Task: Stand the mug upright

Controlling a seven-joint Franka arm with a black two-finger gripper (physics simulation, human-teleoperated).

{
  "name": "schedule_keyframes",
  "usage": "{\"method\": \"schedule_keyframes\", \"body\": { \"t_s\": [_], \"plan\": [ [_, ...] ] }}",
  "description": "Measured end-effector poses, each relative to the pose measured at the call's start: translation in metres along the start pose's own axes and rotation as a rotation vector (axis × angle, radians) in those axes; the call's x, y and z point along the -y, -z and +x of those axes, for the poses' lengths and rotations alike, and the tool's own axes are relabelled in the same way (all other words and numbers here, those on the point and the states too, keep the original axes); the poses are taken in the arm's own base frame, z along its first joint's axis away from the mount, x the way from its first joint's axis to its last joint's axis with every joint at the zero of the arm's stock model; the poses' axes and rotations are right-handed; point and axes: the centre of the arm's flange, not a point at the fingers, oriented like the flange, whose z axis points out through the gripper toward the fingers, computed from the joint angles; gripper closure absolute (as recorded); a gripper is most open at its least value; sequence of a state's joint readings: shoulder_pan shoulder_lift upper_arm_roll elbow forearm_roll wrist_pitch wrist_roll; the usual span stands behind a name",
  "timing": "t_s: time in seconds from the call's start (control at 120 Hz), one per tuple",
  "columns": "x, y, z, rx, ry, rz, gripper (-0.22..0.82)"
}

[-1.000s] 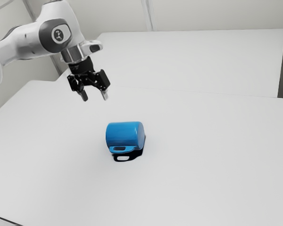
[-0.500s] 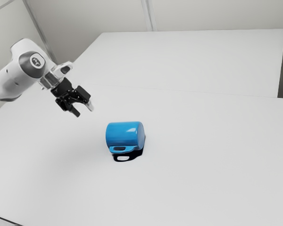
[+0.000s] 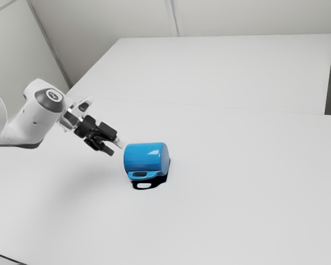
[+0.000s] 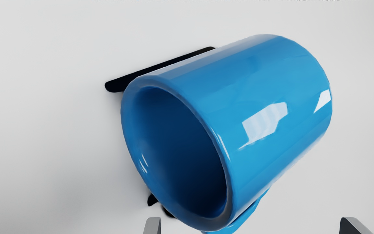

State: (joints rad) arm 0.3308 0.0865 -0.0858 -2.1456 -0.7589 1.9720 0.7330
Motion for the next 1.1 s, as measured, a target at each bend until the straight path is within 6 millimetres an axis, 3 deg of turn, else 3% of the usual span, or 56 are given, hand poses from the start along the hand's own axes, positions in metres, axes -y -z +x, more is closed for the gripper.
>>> {"method": "schedule_keyframes", "body": {
  "t_s": [0.125,0.458,0.617,0.892,1.1],
  "plan": [
    [0.016,-0.002,-0.006,-0.042,-0.005,-0.047,0.00],
    [0.023,-0.045,-0.006,-0.073,-0.043,-0.189,0.00],
    [0.021,-0.054,-0.004,-0.091,-0.054,-0.260,0.02],
    [0.016,-0.058,-0.002,-0.109,-0.092,-0.326,0.31],
    [0.006,-0.056,0.003,-0.113,-0.142,-0.343,0.60]
  ]
}}
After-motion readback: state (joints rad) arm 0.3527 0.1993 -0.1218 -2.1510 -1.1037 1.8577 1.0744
